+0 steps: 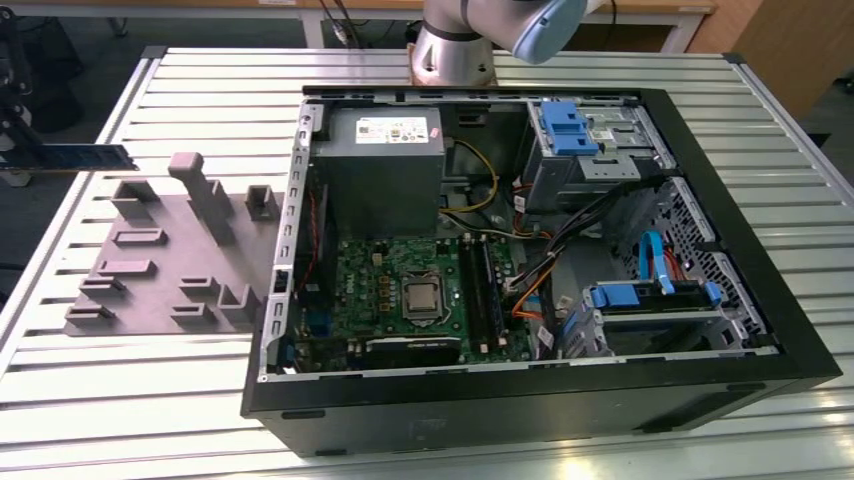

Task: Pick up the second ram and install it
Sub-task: 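Pick up the second ram and move it above second insertion slot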

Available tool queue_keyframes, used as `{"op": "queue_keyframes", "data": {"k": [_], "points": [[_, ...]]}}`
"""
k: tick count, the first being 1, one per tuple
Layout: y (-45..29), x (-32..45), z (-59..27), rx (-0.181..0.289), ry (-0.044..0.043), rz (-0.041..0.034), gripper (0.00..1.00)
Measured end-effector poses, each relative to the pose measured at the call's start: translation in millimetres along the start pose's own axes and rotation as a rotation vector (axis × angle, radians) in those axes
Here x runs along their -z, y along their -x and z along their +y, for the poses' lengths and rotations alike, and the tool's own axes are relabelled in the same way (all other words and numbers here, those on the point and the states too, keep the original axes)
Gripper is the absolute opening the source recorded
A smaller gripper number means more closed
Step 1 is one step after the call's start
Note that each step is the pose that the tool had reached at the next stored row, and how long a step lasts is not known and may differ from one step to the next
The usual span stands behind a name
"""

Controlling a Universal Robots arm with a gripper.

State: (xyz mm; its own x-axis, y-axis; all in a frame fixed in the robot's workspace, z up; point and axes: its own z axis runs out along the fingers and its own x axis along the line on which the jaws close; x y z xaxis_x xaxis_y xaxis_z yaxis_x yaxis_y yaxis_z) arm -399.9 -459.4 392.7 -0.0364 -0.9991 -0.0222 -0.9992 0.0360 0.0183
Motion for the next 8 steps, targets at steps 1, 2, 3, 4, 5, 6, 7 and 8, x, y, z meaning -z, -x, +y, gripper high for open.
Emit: {"op": "queue_keyframes", "data": {"k": [1, 2, 3, 4, 5, 6, 7, 8], "points": [[0.0, 0.0, -0.3, 0.0, -0.0001, 0.0, 0.14], [0.0, 0.0, -0.5, 0.0, -0.0001, 0.0, 0.14], [0.0, 0.0, -0.7, 0.0, -0.0001, 0.0, 0.14], [0.0, 0.0, -1.0, 0.0, 0.0, 0.0, 0.14], [0.0, 0.0, -1.2, 0.0, -0.0001, 0.0, 0.14], [0.0, 0.0, -1.4, 0.0, -0.0001, 0.0, 0.14], [0.1, 0.0, -1.7, 0.0, 0.0, 0.0, 0.14], [0.1, 0.0, -1.9, 0.0, 0.0, 0.0, 0.14]]}}
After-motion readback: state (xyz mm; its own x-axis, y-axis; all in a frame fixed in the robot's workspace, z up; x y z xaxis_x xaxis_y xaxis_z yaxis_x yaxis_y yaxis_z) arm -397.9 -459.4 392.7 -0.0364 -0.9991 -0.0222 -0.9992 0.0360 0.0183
